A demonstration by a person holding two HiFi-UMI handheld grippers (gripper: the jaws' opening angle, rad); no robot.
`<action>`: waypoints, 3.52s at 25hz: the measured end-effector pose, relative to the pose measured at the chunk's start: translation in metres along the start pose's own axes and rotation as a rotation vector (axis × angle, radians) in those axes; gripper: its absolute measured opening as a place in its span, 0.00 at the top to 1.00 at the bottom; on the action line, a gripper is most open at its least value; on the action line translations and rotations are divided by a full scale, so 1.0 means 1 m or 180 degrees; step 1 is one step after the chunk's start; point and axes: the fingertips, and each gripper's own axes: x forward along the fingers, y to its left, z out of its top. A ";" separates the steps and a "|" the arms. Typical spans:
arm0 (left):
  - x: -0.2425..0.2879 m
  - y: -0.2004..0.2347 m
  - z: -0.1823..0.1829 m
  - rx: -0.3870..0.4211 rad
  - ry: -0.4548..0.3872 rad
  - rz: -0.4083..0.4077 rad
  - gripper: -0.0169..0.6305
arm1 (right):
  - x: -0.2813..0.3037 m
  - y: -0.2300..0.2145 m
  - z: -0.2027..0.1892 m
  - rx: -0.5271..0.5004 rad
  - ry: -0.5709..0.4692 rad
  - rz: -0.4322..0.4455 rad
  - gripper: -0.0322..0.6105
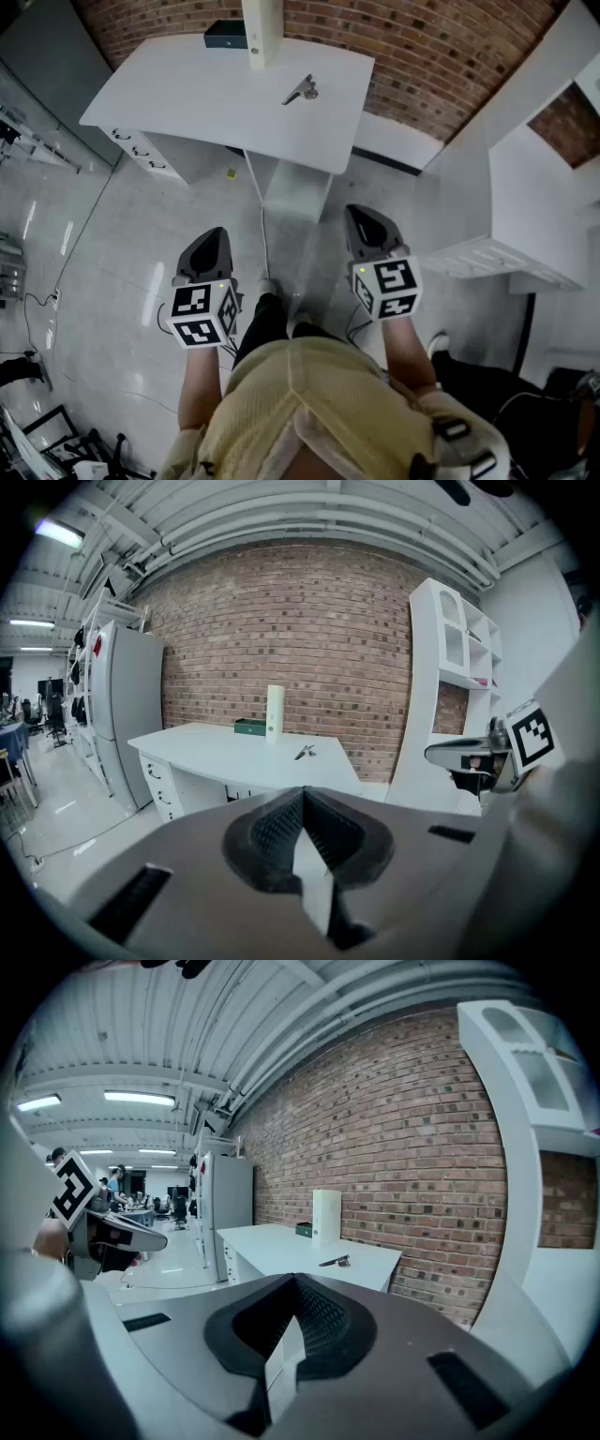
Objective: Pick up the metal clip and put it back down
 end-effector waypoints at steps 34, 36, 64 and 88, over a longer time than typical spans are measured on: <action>0.120 0.130 0.045 0.0037 0.0073 -0.0400 0.97 | 0.173 0.019 0.023 0.0624 0.0308 -0.0267 0.86; 0.124 0.136 0.044 0.0031 0.0079 -0.0425 0.97 | 0.181 0.022 0.022 0.0691 0.0322 -0.0273 0.85; 0.290 0.124 0.116 -0.0264 0.0061 -0.0164 0.97 | 0.354 -0.131 0.044 0.1288 0.0500 -0.0247 0.76; 0.384 0.128 0.128 -0.0441 0.0346 0.0242 0.97 | 0.484 -0.193 0.003 0.1986 0.0909 -0.0113 0.75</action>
